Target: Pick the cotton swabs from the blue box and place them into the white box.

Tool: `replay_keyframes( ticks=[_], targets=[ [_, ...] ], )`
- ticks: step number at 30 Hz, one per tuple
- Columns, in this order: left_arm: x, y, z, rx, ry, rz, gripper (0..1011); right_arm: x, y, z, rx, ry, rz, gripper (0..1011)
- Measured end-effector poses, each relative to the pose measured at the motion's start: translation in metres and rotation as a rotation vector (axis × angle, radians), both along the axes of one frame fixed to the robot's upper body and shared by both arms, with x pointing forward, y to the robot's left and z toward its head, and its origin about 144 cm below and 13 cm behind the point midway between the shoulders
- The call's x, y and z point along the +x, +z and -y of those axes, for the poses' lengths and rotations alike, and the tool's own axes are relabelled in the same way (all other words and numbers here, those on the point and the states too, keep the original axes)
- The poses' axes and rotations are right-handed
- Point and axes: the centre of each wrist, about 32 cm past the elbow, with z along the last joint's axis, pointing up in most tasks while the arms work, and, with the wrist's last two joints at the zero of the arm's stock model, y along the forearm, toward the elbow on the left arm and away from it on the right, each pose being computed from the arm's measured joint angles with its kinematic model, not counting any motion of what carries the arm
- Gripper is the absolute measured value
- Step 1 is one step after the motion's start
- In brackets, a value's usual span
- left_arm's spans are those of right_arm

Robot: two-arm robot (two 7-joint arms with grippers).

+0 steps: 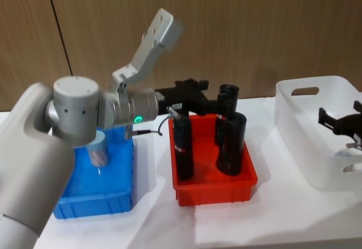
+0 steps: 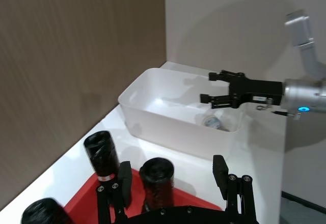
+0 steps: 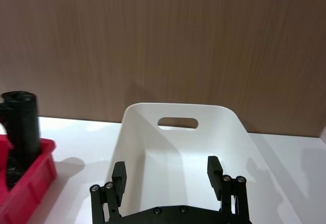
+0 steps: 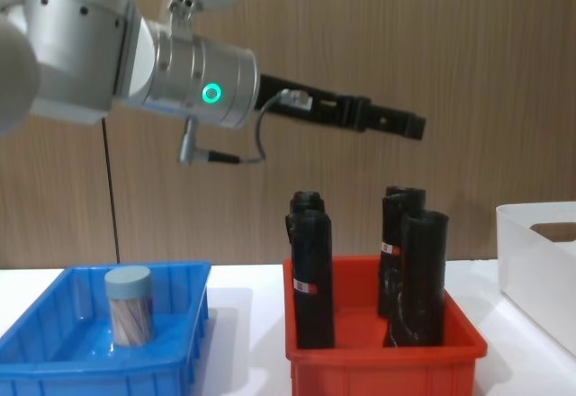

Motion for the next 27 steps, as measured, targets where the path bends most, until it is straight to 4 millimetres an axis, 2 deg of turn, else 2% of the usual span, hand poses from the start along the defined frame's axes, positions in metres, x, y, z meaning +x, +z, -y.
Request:
replay_keyframes(
  ticks=[27],
  targets=[
    [-0.061,-0.064,-0.013,0.023,0.260,0.192,1004,-0.067,-0.006,-0.061,0.017,0.143,0.075,1002]
  ],
)
